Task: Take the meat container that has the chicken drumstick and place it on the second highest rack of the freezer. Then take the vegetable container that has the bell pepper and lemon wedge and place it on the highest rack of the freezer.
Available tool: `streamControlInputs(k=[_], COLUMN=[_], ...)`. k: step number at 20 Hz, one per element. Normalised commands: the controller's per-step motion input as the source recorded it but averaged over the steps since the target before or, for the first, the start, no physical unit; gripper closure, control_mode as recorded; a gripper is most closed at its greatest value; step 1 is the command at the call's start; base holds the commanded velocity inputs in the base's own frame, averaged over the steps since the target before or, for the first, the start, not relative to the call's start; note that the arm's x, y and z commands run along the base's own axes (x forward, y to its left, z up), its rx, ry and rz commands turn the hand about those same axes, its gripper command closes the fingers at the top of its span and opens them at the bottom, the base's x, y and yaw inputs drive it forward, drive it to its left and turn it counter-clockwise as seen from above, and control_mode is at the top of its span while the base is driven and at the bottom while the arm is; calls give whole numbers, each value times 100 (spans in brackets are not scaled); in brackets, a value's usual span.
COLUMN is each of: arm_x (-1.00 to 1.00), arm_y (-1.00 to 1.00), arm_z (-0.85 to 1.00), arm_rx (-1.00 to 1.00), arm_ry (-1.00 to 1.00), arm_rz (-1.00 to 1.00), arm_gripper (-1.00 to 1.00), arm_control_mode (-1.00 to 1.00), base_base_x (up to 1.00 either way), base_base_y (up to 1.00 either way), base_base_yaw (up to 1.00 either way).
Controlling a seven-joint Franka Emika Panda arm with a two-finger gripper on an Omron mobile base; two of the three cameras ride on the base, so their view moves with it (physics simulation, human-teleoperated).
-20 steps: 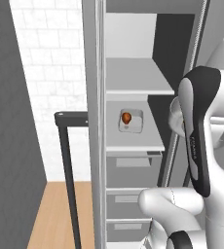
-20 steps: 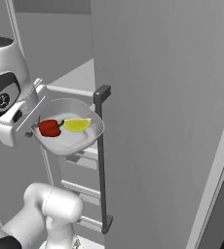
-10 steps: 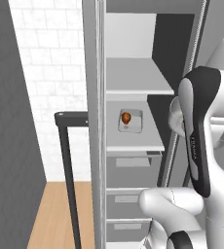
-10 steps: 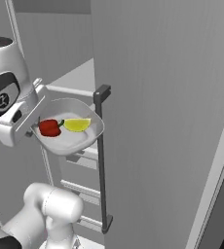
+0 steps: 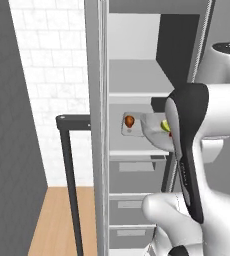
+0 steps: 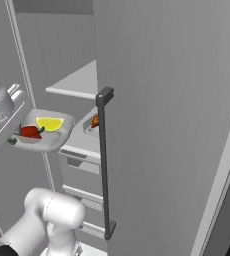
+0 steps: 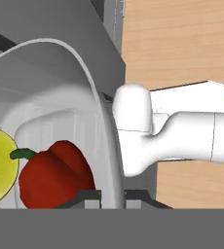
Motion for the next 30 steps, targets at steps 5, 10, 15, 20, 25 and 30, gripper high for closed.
streamControlInputs(k=[5,10,15,20,25,30], arm_x=[28,64,59,35,83,95], arm_y=[0,0,0,-1,0,-6], arm_z=[22,27,1,-21,17,14], arm_rx=[0,0,0,0,0,0], arm_ry=[-4,-10,-31,-45,-8,2], arm_rz=[0,0,1,1,-6,-6], arm_gripper=[100,100,100,100,100,100], arm_control_mode=[-100,-100,-100,-100,-100,-100], base_base_x=[0,0,0,0,0,0], base_base_y=[0,0,0,0,0,0], base_base_yaw=[0,0,0,0,0,0])
